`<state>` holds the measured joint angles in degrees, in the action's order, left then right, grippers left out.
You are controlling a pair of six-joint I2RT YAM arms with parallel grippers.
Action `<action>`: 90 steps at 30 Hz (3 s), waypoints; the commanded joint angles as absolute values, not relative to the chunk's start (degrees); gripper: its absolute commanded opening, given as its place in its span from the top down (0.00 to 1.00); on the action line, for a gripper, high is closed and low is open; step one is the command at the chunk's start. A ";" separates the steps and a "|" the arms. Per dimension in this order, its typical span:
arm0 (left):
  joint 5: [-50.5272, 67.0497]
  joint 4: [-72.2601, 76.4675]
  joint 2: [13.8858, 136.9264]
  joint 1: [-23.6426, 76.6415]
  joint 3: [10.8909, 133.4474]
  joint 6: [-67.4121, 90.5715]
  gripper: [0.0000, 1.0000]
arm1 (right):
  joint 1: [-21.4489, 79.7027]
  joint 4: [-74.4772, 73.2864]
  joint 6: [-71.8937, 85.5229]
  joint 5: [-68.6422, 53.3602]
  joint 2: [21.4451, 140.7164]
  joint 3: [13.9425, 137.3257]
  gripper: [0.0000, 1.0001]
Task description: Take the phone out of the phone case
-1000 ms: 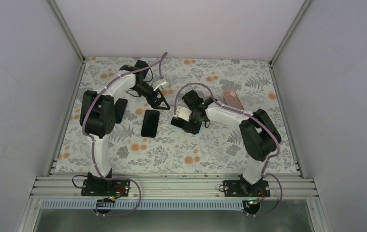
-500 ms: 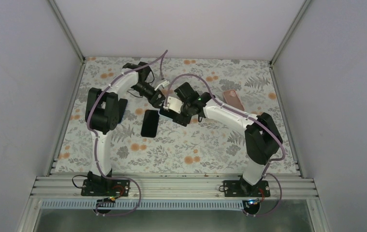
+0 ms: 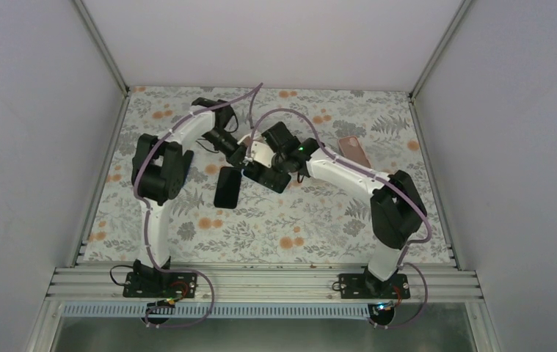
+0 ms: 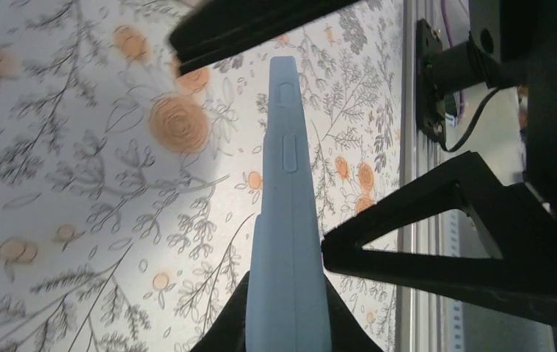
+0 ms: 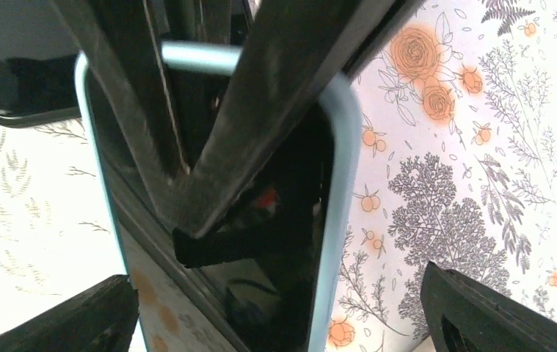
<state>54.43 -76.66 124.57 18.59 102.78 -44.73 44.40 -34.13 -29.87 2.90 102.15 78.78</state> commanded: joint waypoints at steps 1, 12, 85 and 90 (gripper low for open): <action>56.73 -76.71 119.26 20.73 103.63 -51.51 0.98 | 42.68 -35.83 -30.67 -4.53 96.60 79.26 0.00; 55.60 -77.57 111.47 21.29 104.61 -58.31 0.98 | 27.33 -47.43 -40.84 -30.26 81.43 71.87 0.00; 64.91 -77.70 102.34 28.90 103.33 -60.41 0.98 | 14.52 -43.99 -45.68 -40.33 94.84 80.13 0.20; 67.82 -77.78 102.48 31.60 103.23 -60.22 0.98 | 15.81 -37.92 -42.25 -35.10 94.36 78.77 0.20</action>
<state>48.69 -73.56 103.83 26.28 101.06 -56.86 14.59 -51.22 -46.85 -42.83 93.91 79.44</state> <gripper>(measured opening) 0.106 0.801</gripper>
